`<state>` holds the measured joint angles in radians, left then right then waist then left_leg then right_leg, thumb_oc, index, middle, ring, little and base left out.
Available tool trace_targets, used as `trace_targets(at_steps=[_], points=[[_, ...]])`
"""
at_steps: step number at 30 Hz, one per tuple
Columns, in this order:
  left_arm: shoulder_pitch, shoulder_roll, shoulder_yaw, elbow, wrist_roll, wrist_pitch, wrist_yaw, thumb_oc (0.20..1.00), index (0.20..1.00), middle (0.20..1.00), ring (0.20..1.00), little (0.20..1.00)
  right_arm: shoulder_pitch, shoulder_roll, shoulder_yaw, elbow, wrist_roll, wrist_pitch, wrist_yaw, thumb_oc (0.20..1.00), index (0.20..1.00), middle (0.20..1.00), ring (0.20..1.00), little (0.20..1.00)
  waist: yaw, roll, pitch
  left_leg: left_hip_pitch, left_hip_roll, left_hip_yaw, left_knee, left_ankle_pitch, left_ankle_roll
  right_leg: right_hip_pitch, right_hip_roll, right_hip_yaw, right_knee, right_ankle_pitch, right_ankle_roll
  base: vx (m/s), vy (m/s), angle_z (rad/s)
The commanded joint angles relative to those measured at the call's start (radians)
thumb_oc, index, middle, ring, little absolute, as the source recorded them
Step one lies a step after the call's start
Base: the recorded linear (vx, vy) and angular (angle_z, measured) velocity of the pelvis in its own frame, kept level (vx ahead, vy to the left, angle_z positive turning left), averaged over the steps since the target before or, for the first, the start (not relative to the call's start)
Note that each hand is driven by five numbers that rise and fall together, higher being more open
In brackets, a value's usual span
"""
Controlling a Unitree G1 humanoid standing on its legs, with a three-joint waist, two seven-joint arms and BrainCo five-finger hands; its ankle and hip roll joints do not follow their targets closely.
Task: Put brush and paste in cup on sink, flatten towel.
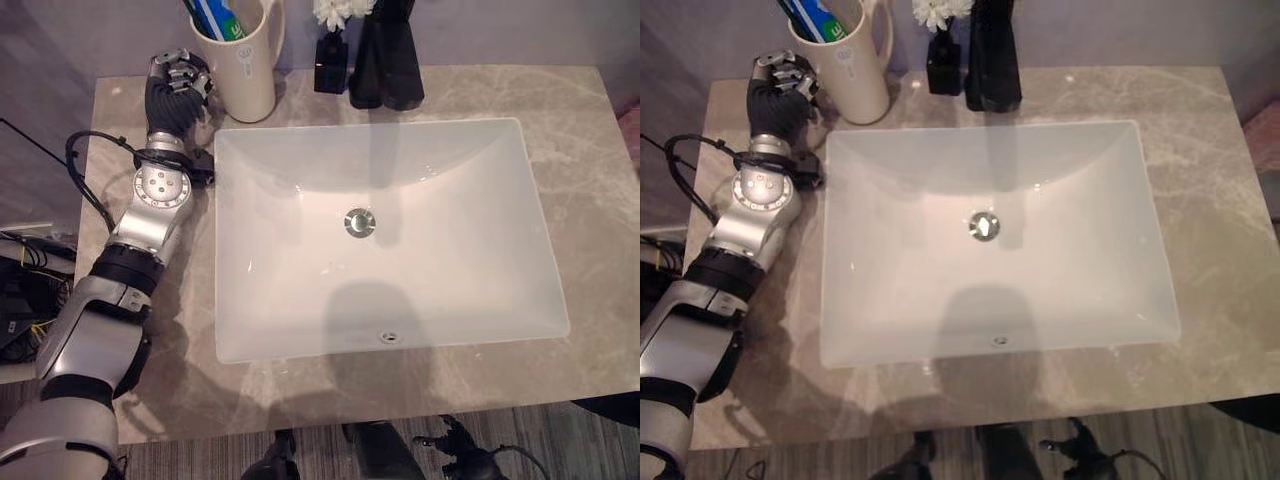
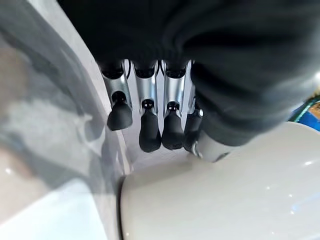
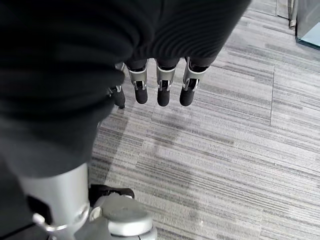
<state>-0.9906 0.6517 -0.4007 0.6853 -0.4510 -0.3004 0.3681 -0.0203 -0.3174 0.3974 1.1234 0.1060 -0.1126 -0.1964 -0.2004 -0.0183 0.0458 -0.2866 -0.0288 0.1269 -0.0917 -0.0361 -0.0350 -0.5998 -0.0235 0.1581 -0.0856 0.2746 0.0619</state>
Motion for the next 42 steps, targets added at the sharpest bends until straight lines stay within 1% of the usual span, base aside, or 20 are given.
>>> trace_targets(at_steps=[1, 8, 10, 11, 17, 21, 24, 25, 28, 30, 31, 32, 33, 34, 35, 36, 38, 39, 40, 42], points=[[0.086, -0.018, 0.048, 0.048, 0.039, -0.002, 0.034, 0.2, 0.2, 0.2, 0.2, 0.2, -0.012, -0.055, -0.013, 0.027, 0.021, 0.0, -0.025, 1.0, 1.0, 1.0, 1.0, 1.0, -0.002, 0.017, 0.061, 0.026, 0.074, -0.015, 0.004, 0.048, -0.074, 0.112, -0.014, -0.014, -0.002, -0.087, 0.092, 0.03, 0.008, -0.05], [0.293, 0.018, 0.163, -0.094, 0.071, -0.016, 0.024, 0.2, 0.2, 0.2, 0.2, 0.2, -0.012, -0.069, -0.052, 0.071, -0.021, 0.022, -0.003, 1.0, 1.0, 1.0, 1.0, 1.0, 0.041, -0.007, 0.037, 0.128, 0.067, -0.02, 0.006, 0.025, -0.058, 0.213, -0.031, -0.033, -0.002, -0.103, 0.097, 0.01, 0.038, -0.03], [0.423, 0.01, 0.22, -0.189, 0.096, -0.021, -0.005, 0.2, 0.2, 0.2, 0.2, 0.2, -0.001, -0.062, -0.077, 0.099, -0.051, 0.038, 0.013, 1.0, 1.0, 1.0, 1.0, 1.0, 0.059, -0.016, 0.019, 0.162, 0.059, -0.031, 0.011, 0.012, -0.048, 0.257, -0.043, -0.05, -0.002, -0.109, 0.099, -0.02, 0.085, 0.19], [0.427, 0.01, 0.222, -0.192, 0.097, -0.019, -0.004, 0.2, 0.2, 0.2, 0.2, 0.2, 0.0, -0.062, -0.076, 0.099, -0.052, 0.038, 0.013, 1.0, 1.0, 1.0, 1.0, 1.0, 0.058, -0.015, 0.02, 0.164, 0.059, -0.031, 0.01, 0.011, -0.048, 0.259, -0.043, -0.051, -0.002, -0.109, 0.099, -0.02, 0.093, 0.23], [0.715, -0.042, 0.346, -0.413, 0.106, -0.039, -0.094, 0.2, 0.2, 0.2, 0.2, 0.2, 0.037, -0.039, -0.134, 0.131, -0.082, 0.057, 0.038, 1.0, 1.0, 1.0, 1.0, 1.0, 0.084, -0.034, -0.006, 0.217, 0.019, -0.065, 0.045, -0.026, -0.016, 0.343, -0.077, -0.082, 0.005, -0.109, 0.109, -0.05, 0.122, 0.22], [0.875, -0.069, 0.411, -0.544, 0.101, -0.04, -0.165, 0.2, 0.2, 0.2, 0.2, 0.2, 0.079, -0.015, -0.184, 0.119, -0.068, 0.055, 0.046, 1.0, 1.0, 1.0, 1.0, 1.0, 0.093, -0.044, 0.002, 0.241, -0.014, -0.095, 0.053, -0.032, 0.011, 0.355, -0.099, -0.102, 0.087, -0.123, 0.119, -0.1, 0.172, 0.27], [0.953, -0.078, 0.437, -0.596, 0.097, -0.037, -0.205, 0.2, 0.2, 0.2, 0.2, 0.2, 0.105, 0.001, -0.218, 0.106, -0.045, 0.05, 0.048, 1.0, 1.0, 1.0, 1.0, 1.0, 0.094, -0.047, 0.014, 0.256, -0.038, -0.112, 0.046, -0.03, 0.022, 0.363, -0.121, -0.108, 0.081, -0.097, 0.128, -0.12, 0.188, 0.34], [0.996, -0.07, 0.451, -0.638, 0.103, -0.038, -0.223, 0.2, 0.2, 0.2, 0.2, 0.2, 0.111, 0.007, -0.234, 0.1, -0.032, 0.048, 0.046, 1.0, 1.0, 1.0, 1.0, 1.0, 0.097, -0.051, 0.014, 0.255, -0.053, -0.112, 0.039, -0.026, 0.027, 0.362, -0.138, -0.115, 0.064, -0.06, 0.137, -0.11, 0.158, 0.19], [1.04, -0.06, 0.469, -0.677, 0.096, -0.038, -0.236, 0.2, 0.2, 0.2, 0.2, 0.2, 0.099, 0.01, -0.238, 0.075, -0.014, 0.041, 0.036, 1.0, 1.0, 1.0, 1.0, 1.0, 0.103, -0.048, 0.024, 0.229, -0.062, -0.105, 0.043, -0.005, 0.036, 0.333, -0.136, -0.114, 0.086, -0.029, 0.142, -0.17, 0.131, 0.14], [1.048, -0.053, 0.476, -0.684, 0.105, -0.036, -0.234, 0.2, 0.2, 0.2, 0.2, 0.2, 0.093, 0.012, -0.232, 0.063, -0.009, 0.035, 0.034, 1.0, 1.0, 1.0, 1.0, 1.0, 0.107, -0.043, 0.027, 0.217, -0.059, -0.096, 0.046, 0.005, 0.039, 0.322, -0.118, -0.122, 0.131, -0.057, 0.134, -0.17, 0.102, 0.0], [1.058, -0.051, 0.479, -0.693, 0.113, -0.036, -0.235, 0.2, 0.2, 0.2, 0.2, 0.2, 0.089, 0.013, -0.224, 0.053, -0.005, 0.027, 0.032, 1.0, 1.0, 1.0, 1.0, 1.0, 0.119, -0.032, 0.034, 0.21, -0.047, -0.082, 0.048, 0.013, 0.04, 0.328, -0.097, -0.16, 0.182, -0.123, 0.117, -0.13, 0.094, -0.25], [1.069, -0.048, 0.484, -0.706, 0.121, -0.032, -0.239, 0.285, 0.285, 0.285, 0.285, 0.285, 0.091, 0.016, -0.217, 0.045, -0.007, 0.024, 0.032, 1.0, 1.0, 1.0, 1.0, 1.0, 0.129, -0.03, 0.03, 0.2, -0.043, -0.068, 0.048, 0.023, 0.039, 0.336, -0.087, -0.196, 0.204, -0.163, 0.104, -0.13, 0.095, -0.31], [1.07, -0.048, 0.485, -0.706, 0.121, -0.032, -0.239, 0.285, 0.285, 0.285, 0.285, 0.285, 0.092, 0.016, -0.216, 0.044, -0.007, 0.024, 0.032, 1.0, 1.0, 1.0, 1.0, 1.0, 0.129, -0.03, 0.03, 0.2, -0.043, -0.068, 0.048, 0.023, 0.039, 0.336, -0.087, -0.196, 0.205, -0.164, 0.104, -0.11, 0.064, -0.59], [1.085, -0.05, 0.496, -0.716, 0.12, -0.03, -0.241, 0.36, 0.36, 0.36, 0.36, 0.36, 0.094, 0.018, -0.208, 0.039, -0.011, 0.022, 0.034, 1.0, 1.0, 1.0, 1.0, 1.0, 0.14, -0.031, 0.025, 0.194, -0.037, -0.055, 0.045, 0.03, 0.038, 0.352, -0.076, -0.23, 0.236, -0.199, 0.094, -0.14, 0.058, -0.63], [1.105, -0.054, 0.509, -0.726, 0.11, -0.031, -0.241, 0.297, 0.297, 0.297, 0.297, 0.297, 0.091, 0.022, -0.192, 0.026, -0.017, 0.019, 0.04, 1.0, 1.0, 1.0, 1.0, 1.0, 0.157, -0.028, 0.02, 0.184, -0.018, -0.029, 0.04, 0.046, 0.04, 0.368, -0.056, -0.27, 0.309, -0.252, 0.08, -0.18, 0.059, -0.62], [1.114, -0.054, 0.516, -0.733, 0.107, -0.029, -0.241, 0.2, 0.2, 0.2, 0.2, 0.2, 0.089, 0.023, -0.187, 0.027, -0.022, 0.02, 0.041, 1.0, 1.0, 1.0, 1.0, 1.0, 0.172, -0.029, 0.021, 0.188, -0.008, -0.008, 0.039, 0.048, 0.04, 0.377, -0.065, -0.306, 0.355, -0.286, 0.075, -0.19, 0.036, -0.75], [1.137, -0.063, 0.542, -0.745, 0.105, -0.026, -0.238, 0.2, 0.2, 0.2, 0.2, 0.2, 0.08, 0.027, -0.176, 0.033, -0.034, 0.025, 0.043, 1.0, 1.0, 1.0, 1.0, 1.0, 0.192, -0.026, 0.009, 0.174, 0.014, 0.04, 0.041, 0.061, 0.041, 0.412, -0.079, -0.358, 0.408, -0.316, 0.066, -0.13, 0.014, -0.97], [1.149, -0.071, 0.555, -0.747, 0.1, -0.025, -0.233, 0.2, 0.2, 0.2, 0.2, 0.2, 0.081, 0.028, -0.173, 0.039, -0.038, 0.026, 0.044, 1.0, 1.0, 1.0, 1.0, 1.0, 0.196, -0.033, -0.001, 0.175, 0.013, 0.059, 0.037, 0.062, 0.043, 0.439, -0.076, -0.359, 0.422, -0.326, 0.07, -0.1, 0.0, -0.87], [1.157, -0.076, 0.564, -0.75, 0.097, -0.027, -0.234, 0.2, 0.2, 0.2, 0.2, 0.2, 0.08, 0.027, -0.172, 0.042, -0.04, 0.027, 0.043, 1.0, 1.0, 1.0, 1.0, 1.0, 0.203, -0.037, -0.008, 0.171, 0.015, 0.075, 0.035, 0.066, 0.044, 0.457, -0.074, -0.358, 0.413, -0.321, 0.071, -0.1, -0.029, -0.81], [1.179, -0.09, 0.591, -0.758, 0.09, -0.029, -0.225, 0.2, 0.2, 0.2, 0.2, 0.2, 0.075, 0.022, -0.172, 0.049, -0.052, 0.033, 0.042, 1.0, 1.0, 1.0, 1.0, 1.0, 0.231, -0.055, -0.022, 0.151, 0.015, 0.133, 0.044, 0.073, 0.049, 0.531, -0.096, -0.41, 0.39, -0.311, 0.08, -0.15, -0.064, -0.94]])
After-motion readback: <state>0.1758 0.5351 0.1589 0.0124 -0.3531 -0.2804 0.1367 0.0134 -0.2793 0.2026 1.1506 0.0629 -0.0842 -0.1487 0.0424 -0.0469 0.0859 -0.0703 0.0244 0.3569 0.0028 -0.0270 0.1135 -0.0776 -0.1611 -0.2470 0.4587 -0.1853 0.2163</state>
